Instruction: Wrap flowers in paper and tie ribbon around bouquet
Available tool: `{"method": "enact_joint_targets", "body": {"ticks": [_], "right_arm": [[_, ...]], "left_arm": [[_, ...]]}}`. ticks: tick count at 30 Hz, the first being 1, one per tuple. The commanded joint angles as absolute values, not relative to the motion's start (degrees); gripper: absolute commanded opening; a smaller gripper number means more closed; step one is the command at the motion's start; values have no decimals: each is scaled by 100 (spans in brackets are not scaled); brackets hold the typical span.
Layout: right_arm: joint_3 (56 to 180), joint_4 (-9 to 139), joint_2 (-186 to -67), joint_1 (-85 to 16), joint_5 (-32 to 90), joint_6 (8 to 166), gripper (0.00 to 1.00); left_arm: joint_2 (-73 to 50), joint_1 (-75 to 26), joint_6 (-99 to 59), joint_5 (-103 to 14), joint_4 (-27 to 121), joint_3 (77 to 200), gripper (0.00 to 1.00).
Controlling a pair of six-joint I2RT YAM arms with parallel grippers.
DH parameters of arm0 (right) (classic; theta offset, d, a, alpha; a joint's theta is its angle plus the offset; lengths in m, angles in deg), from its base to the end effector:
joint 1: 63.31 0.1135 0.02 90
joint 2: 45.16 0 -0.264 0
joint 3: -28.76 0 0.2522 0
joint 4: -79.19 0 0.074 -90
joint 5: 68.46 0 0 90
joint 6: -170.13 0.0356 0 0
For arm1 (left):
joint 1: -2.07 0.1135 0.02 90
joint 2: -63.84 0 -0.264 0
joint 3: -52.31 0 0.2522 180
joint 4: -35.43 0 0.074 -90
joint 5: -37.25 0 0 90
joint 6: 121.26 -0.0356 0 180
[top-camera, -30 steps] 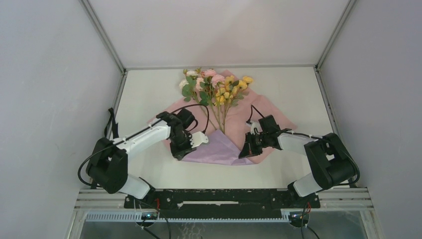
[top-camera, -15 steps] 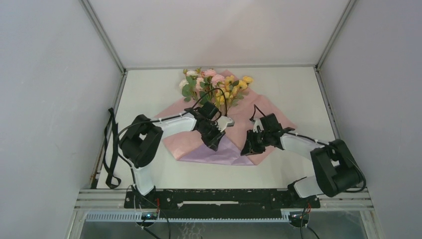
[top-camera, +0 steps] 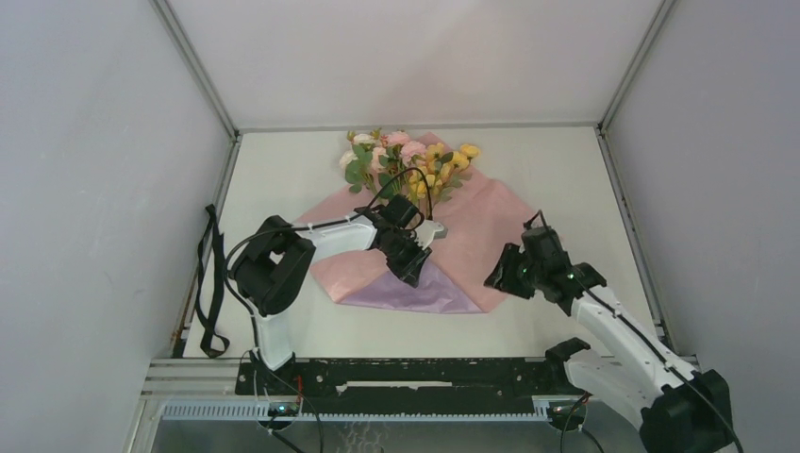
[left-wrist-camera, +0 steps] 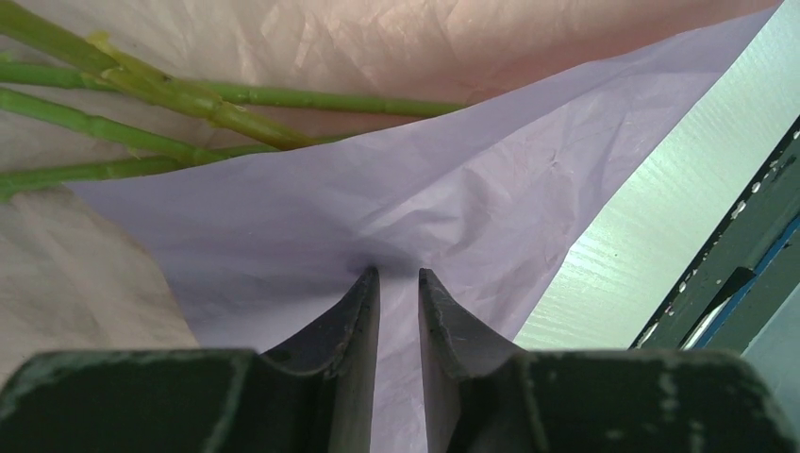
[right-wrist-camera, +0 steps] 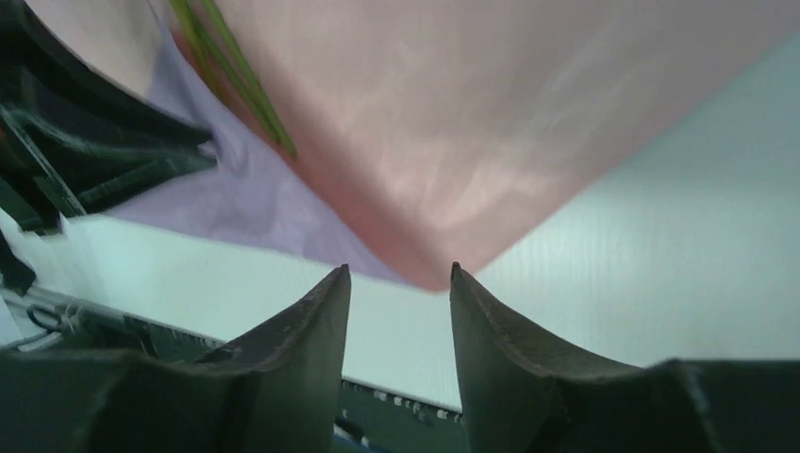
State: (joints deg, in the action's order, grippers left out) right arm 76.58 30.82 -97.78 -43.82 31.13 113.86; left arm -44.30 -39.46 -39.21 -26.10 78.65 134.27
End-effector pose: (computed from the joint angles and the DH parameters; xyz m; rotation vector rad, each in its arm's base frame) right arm 0.1644 0.0645 0.2149 0.2483 2.5687 0.5782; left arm 0.2632 -0.2545 0.1541 1.2942 2.5178 -0.7898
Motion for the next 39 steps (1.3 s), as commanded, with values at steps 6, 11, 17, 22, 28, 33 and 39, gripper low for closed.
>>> {"method": "enact_joint_targets", "body": {"ticks": [6,11,17,22,28,33,39], "right_arm": [[6863,3292,-9707,-2666,2389,14026,69],[6791,3642,-10273,-2394,2161,14354,69],[6732,3843,-10671,-2389,1711,14378,64],[6471,3813,-10400,-2395,1285,14589,51],[6340,4017,-10003,-2517,1095,14288,11],[6645,3877,-10100,-2513,882,13848,0],[6845,3877,-10186,-2400,709,13641,0]], "left_arm": [[-4419,-3959,-3728,-2555,7728,13491,27],[-4374,-3959,-3716,-2520,7704,13480,27],[-4335,-3959,-3698,-2502,7707,13466,27],[-4316,-3963,-3698,-2490,7720,13453,27],[-4338,-3959,-3761,-2579,7741,13479,27],[-4313,-3952,-3817,-2693,7787,13513,27],[-4025,-3959,-4110,-2620,8095,13804,32]]}}
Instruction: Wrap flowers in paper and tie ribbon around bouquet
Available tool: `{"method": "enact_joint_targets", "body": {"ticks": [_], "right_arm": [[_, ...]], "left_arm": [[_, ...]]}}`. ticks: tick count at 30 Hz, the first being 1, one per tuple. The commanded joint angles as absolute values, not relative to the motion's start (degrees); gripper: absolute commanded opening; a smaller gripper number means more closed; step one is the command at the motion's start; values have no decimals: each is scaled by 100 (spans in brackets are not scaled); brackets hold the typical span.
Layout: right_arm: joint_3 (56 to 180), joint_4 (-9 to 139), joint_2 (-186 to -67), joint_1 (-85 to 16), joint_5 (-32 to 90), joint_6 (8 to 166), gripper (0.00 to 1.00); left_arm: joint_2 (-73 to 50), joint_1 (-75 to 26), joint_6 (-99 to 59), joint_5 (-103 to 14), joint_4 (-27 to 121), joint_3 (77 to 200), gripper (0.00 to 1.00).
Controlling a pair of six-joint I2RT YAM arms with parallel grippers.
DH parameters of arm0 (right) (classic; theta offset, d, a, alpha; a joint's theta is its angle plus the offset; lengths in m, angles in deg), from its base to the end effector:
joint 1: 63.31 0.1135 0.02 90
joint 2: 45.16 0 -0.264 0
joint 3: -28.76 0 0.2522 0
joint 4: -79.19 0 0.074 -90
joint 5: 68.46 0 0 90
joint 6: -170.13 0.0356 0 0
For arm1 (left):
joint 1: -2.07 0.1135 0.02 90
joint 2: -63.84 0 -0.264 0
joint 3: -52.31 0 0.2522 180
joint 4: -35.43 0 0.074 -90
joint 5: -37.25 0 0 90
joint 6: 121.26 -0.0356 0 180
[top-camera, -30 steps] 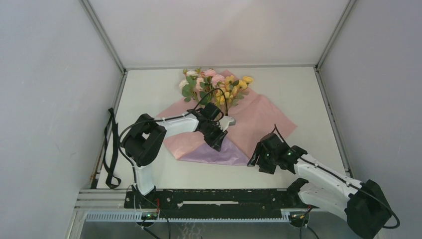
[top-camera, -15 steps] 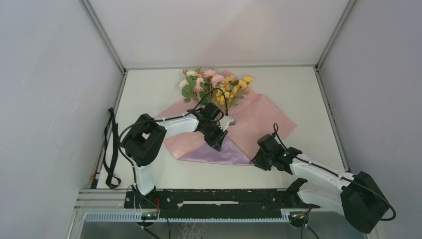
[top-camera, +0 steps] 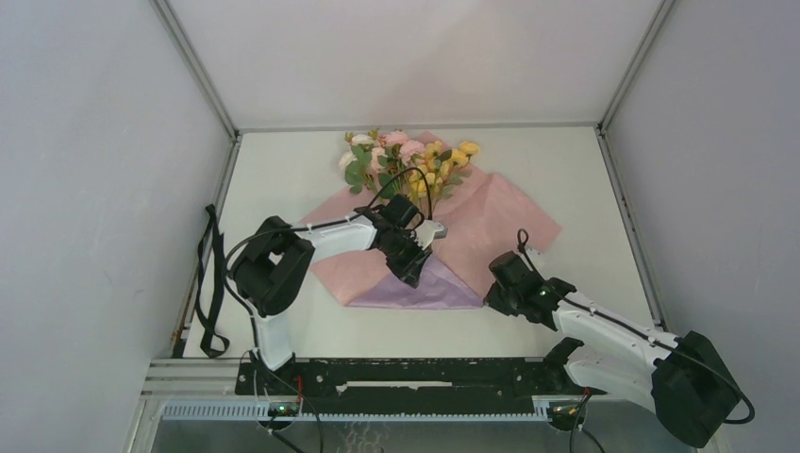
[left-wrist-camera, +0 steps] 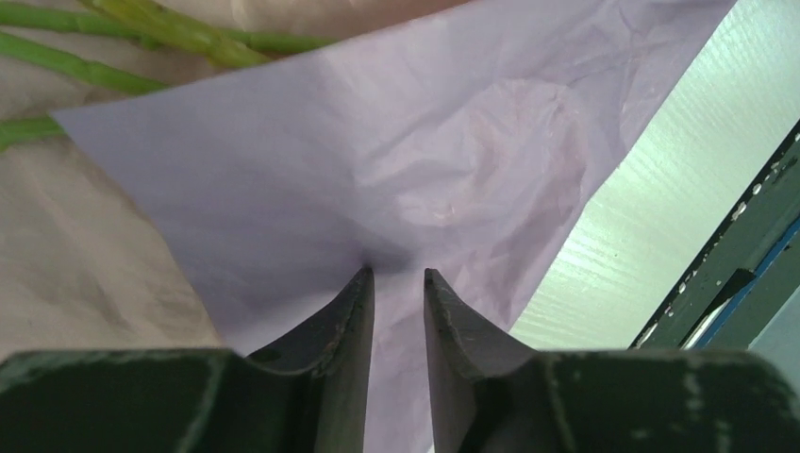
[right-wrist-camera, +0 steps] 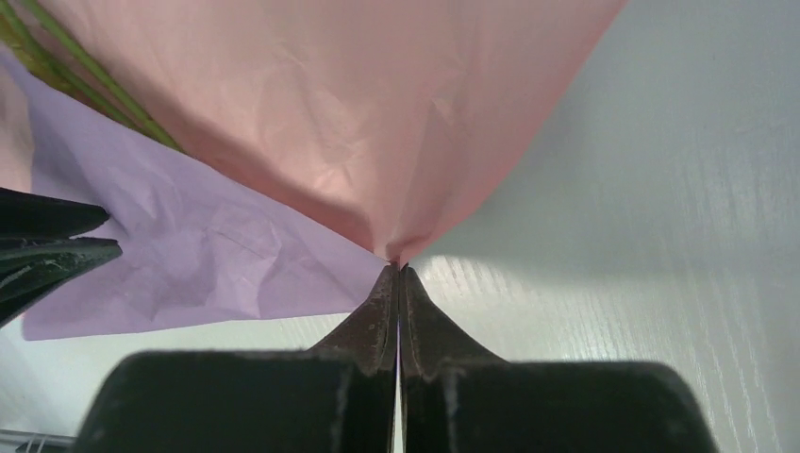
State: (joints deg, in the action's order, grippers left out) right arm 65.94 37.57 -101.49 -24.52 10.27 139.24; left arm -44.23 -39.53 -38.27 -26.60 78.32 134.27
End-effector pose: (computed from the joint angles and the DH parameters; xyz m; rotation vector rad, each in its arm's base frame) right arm 0.1330 0.0980 0.1554 0.5326 2.5868 0.3481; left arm 0.2635 -0.2549 0.1546 1.2739 2.5252 -0.7823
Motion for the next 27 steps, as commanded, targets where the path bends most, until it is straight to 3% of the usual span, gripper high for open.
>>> {"method": "enact_joint_targets", "body": {"ticks": [1,9,23,25,27], "right_arm": [[6844,3936,-10235,-2392,731,13618,0],[6853,4068,-10308,-2345,717,13496,0],[7079,3783,-9976,-2044,458,13463,0],[7073,3724,-9917,-1982,457,13588,9],[7053,3591,-9908,-1895,455,13891,29]], "left_arm": [[-3972,-3965,-4199,-2545,8173,13899,33],[-4216,-4150,-4442,-2033,8303,14314,38],[-5224,-4152,-4179,-2649,8342,14822,37],[-5287,-4152,-4157,-2636,8335,14794,37],[-5331,-4157,-4119,-2657,8308,14758,37]]}}
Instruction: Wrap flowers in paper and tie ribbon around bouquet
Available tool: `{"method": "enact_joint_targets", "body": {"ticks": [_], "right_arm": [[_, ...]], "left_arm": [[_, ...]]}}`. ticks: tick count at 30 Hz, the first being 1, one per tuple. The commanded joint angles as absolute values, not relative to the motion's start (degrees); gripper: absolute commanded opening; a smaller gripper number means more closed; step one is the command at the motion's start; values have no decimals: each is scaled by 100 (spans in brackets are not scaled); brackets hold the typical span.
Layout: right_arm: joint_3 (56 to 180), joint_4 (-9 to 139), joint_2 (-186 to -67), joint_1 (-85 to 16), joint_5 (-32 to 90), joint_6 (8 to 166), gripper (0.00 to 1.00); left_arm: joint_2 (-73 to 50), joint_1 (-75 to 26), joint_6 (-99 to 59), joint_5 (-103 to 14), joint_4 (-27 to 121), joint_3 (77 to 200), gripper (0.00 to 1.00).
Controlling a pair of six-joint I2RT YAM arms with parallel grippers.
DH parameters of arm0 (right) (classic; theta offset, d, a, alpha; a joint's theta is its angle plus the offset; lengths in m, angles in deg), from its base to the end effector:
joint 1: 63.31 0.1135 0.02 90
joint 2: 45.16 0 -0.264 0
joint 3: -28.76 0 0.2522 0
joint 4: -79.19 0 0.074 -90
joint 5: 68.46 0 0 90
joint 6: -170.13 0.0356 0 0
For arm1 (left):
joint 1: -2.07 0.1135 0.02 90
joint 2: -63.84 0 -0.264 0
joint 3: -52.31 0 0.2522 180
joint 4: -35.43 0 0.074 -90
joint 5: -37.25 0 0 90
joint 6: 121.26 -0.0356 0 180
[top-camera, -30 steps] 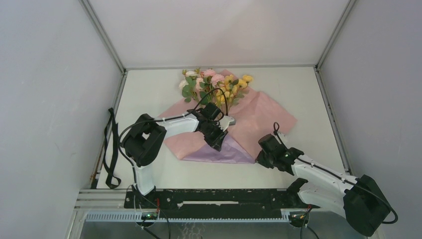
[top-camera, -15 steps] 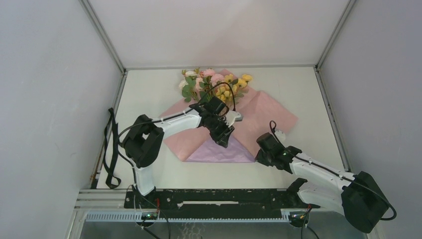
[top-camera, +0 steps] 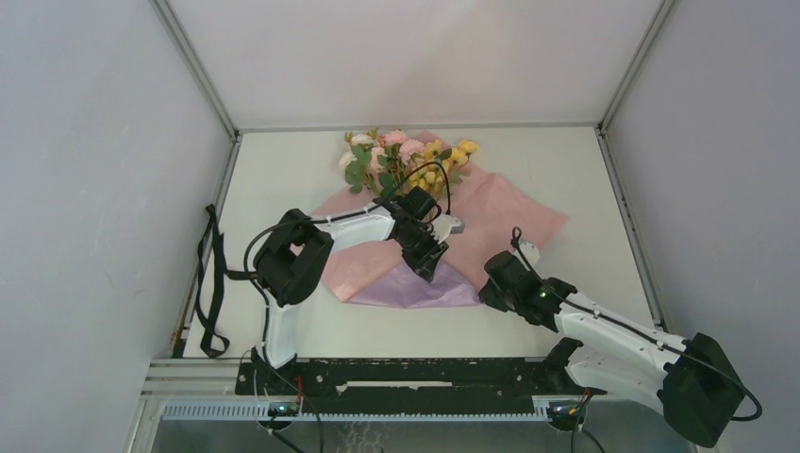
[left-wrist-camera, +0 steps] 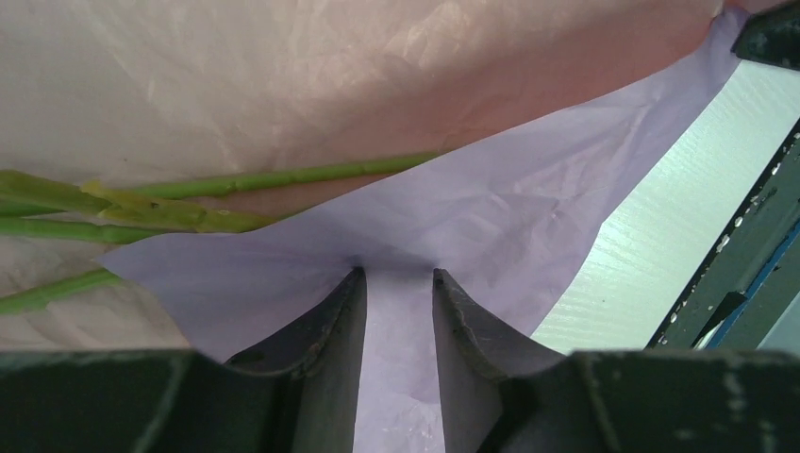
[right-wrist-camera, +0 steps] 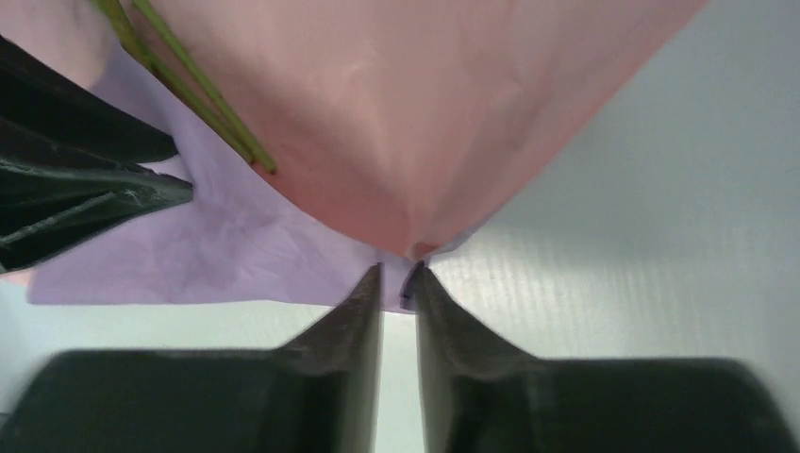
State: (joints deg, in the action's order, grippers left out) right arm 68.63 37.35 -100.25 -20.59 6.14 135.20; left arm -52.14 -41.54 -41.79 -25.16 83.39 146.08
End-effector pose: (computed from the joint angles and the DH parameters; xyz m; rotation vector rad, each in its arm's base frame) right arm 0.1322 0.1092 0.1729 0.3751 2.5204 0.3409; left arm 0.2818 -0.2912 0.1562 1.4004 2.4724 -0.8094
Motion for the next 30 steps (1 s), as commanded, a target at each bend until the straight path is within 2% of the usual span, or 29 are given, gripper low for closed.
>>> {"method": "enact_joint_targets", "body": {"ticks": [1,2,3,5,7,14,19,21,23,26,28,30], "right_arm": [[7010,3564,-9905,-1866,539,14062,39],[6937,3586,-9893,-1858,648,14211,46],[6855,3641,-9879,-1834,763,14387,57],[6723,3798,-9832,-1778,953,14698,67],[6644,3985,-9820,-1687,1027,14999,72],[6520,4255,-10078,-1540,634,15690,74],[6484,4461,-10425,-1537,338,15770,69],[6484,4400,-10506,-1539,142,15769,63],[6484,4425,-10527,-1526,12,15654,52],[6522,4512,-10517,-1513,-129,15357,25],[6666,4413,-10525,-1462,-302,15014,11],[6887,4206,-10553,-1360,-531,14702,0]], "left_arm": [[-5338,-4153,-4098,-2673,8294,14743,37],[-5354,-4152,-4082,-2675,8280,14731,37],[-5358,-4154,-4076,-2668,8273,14725,37],[-5351,-4153,-4067,-2642,8268,14711,37],[-5326,-4156,-4067,-2643,8268,14698,37],[-5212,-4157,-4105,-2632,8207,14599,37],[-5190,-4152,-4142,-2635,8208,14605,37],[-5178,-4157,-4146,-2643,8208,14604,37],[-5156,-4144,-4153,-2646,8211,14607,37],[-5131,-4120,-4163,-2660,8207,14625,38],[-5121,-4086,-4157,-2668,8212,14643,38],[-5136,-4044,-4134,-2665,8210,14666,38]]}}
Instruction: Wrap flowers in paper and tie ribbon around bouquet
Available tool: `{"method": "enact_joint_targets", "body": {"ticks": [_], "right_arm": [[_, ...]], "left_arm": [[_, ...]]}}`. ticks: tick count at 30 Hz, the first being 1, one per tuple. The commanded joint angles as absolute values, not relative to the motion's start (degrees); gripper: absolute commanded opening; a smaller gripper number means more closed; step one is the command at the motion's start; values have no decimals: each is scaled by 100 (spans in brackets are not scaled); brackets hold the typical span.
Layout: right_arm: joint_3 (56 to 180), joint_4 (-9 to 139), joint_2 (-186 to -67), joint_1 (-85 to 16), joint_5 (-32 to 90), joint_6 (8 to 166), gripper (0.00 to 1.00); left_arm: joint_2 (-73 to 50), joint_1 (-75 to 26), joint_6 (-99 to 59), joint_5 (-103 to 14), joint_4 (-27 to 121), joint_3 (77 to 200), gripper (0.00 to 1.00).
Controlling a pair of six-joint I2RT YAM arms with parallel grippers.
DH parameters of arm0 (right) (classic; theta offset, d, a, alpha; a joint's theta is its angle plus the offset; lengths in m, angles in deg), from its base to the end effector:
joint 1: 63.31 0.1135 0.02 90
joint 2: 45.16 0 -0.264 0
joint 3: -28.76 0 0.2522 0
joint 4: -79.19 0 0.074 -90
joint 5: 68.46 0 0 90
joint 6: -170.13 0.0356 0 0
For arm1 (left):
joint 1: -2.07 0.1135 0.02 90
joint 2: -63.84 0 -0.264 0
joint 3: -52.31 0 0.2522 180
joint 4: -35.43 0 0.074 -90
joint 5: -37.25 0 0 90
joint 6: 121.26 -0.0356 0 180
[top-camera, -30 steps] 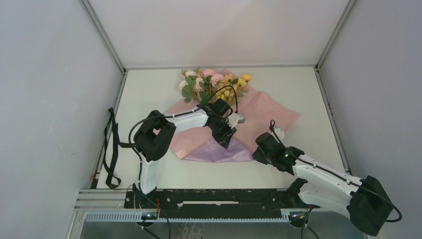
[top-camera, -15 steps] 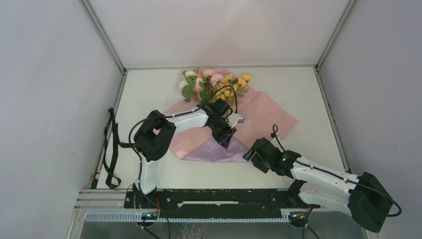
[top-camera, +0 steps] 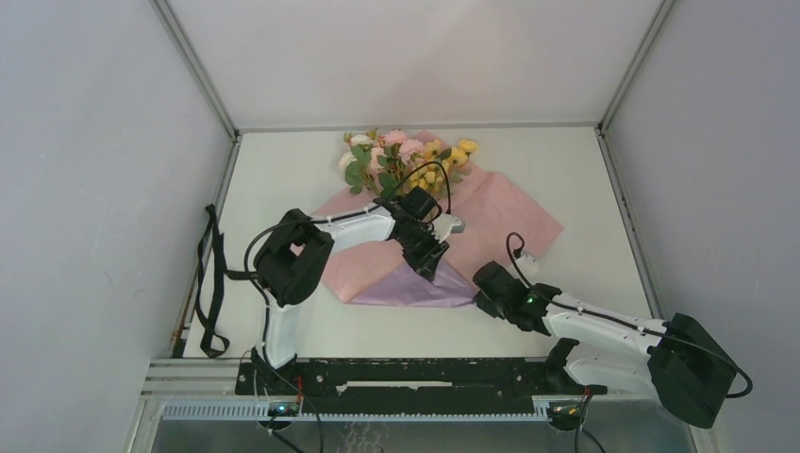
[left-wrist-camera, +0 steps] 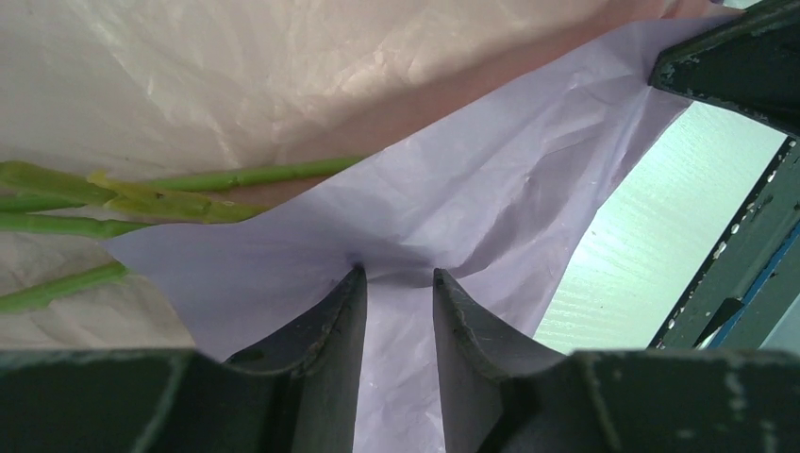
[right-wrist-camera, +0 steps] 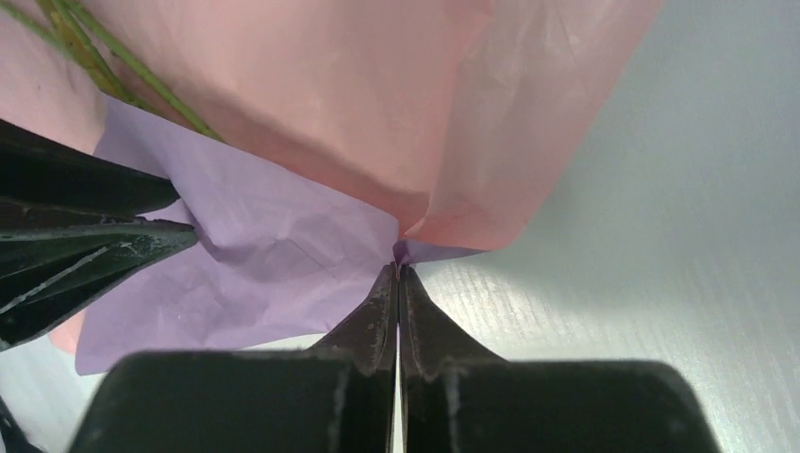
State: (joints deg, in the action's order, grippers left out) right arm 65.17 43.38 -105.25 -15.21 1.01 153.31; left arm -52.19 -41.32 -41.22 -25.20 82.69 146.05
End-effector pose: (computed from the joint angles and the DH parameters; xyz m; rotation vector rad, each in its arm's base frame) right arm 0.1254 0.1210 0.1486 0.6765 2.4614 0.3796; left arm 0.2838 -0.2909 0.1562 1.3819 2.4719 -0.8111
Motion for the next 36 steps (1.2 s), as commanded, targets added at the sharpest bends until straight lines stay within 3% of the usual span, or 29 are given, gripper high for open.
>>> {"method": "enact_joint_targets", "body": {"ticks": [1,11,21,23,28,31,36], "right_arm": [[7021,4093,-10572,-1278,-660,14561,0],[8548,2980,-11599,-216,-2040,12960,0],[9277,3808,-12254,447,-2190,11084,1],[9279,3794,-12299,419,-2135,11278,7],[8909,3304,-12215,53,-1831,13023,51],[8400,3521,-12077,-279,-1273,13925,60],[7736,4339,-12017,-697,-473,14574,65]], "left_arm": [[-5145,-4010,-4124,-2669,8212,14681,38],[-5320,-3819,-4045,-2677,8225,14763,39],[-5505,-3795,-3962,-2723,8194,14754,39],[-5531,-3790,-3958,-2722,8192,14754,39],[-5542,-3791,-3960,-2703,8192,14768,39],[-5521,-3790,-3979,-2717,8181,14764,39],[-5475,-3787,-4006,-2700,8190,14707,39]]}}
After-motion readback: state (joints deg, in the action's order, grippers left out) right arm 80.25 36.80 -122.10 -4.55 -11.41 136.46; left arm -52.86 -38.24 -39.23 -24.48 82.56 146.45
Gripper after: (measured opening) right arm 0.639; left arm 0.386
